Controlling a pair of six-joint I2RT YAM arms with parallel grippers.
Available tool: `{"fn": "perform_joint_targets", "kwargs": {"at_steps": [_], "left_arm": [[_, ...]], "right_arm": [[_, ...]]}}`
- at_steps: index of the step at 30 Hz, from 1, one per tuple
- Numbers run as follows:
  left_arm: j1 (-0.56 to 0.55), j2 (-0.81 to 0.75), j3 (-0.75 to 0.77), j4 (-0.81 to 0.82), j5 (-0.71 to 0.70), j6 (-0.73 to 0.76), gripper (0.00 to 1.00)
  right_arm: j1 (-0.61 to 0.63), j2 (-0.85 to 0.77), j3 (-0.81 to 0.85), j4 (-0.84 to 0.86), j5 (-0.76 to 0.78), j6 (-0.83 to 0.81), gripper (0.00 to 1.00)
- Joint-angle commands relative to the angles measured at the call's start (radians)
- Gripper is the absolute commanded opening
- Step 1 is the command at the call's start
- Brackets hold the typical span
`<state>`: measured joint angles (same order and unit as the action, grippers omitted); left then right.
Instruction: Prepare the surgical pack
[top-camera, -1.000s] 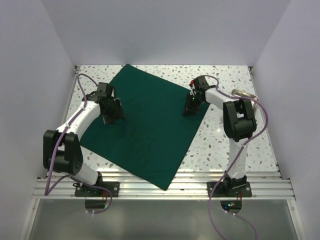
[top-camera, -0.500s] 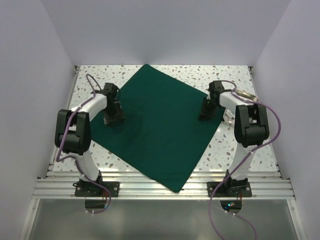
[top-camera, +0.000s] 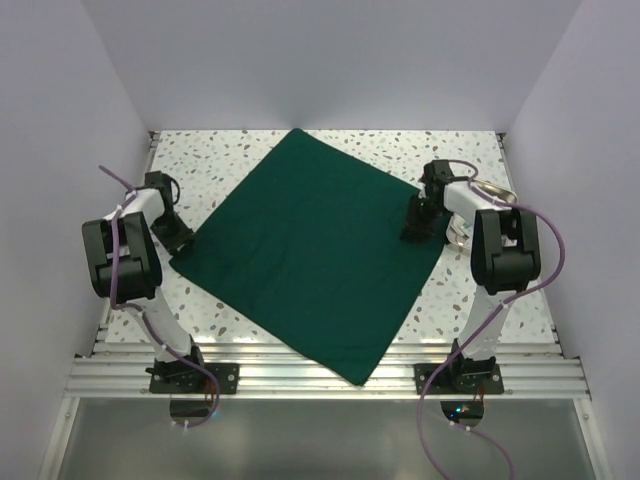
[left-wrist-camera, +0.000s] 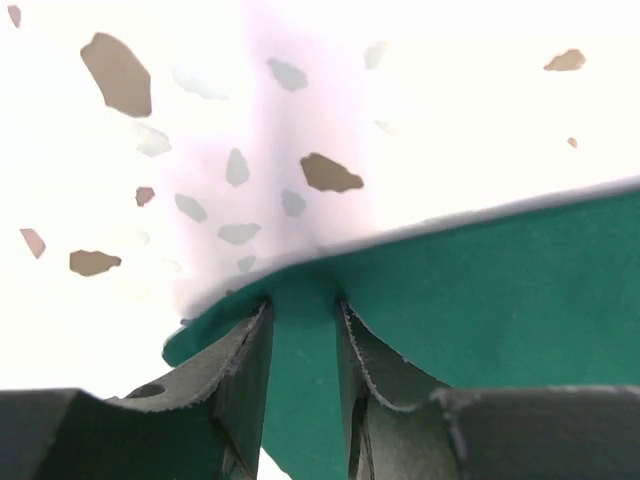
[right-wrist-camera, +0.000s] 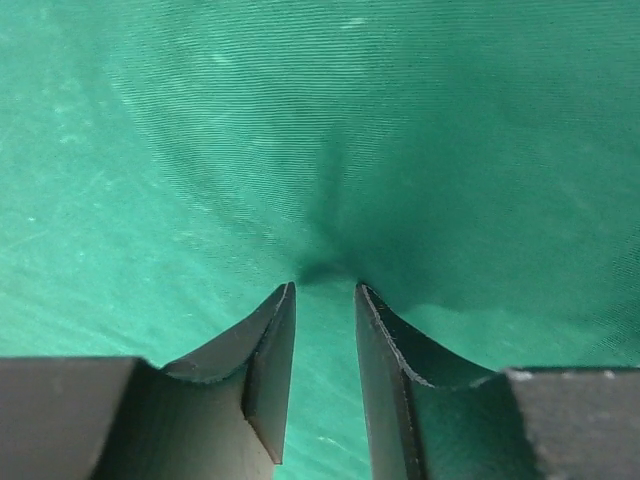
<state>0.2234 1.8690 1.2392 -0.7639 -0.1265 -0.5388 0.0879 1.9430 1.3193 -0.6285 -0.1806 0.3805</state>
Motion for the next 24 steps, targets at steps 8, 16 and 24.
{"fn": "perform_joint_targets", "kwargs": {"at_steps": [8,16,24], "left_arm": [[0.059,0.074,0.023,0.084,0.047,0.022,0.34],[0.057,-0.046,-0.009,0.144,0.088,0.036,0.39],[0.024,-0.125,-0.067,0.149,0.225,0.033,0.43]], "right_arm": [[-0.137,-0.096,0.185,-0.132,0.303,0.041,0.43],[-0.166,0.021,0.403,-0.22,0.475,-0.026,0.99],[-0.174,0.139,0.549,-0.252,0.435,0.035,0.99]]}}
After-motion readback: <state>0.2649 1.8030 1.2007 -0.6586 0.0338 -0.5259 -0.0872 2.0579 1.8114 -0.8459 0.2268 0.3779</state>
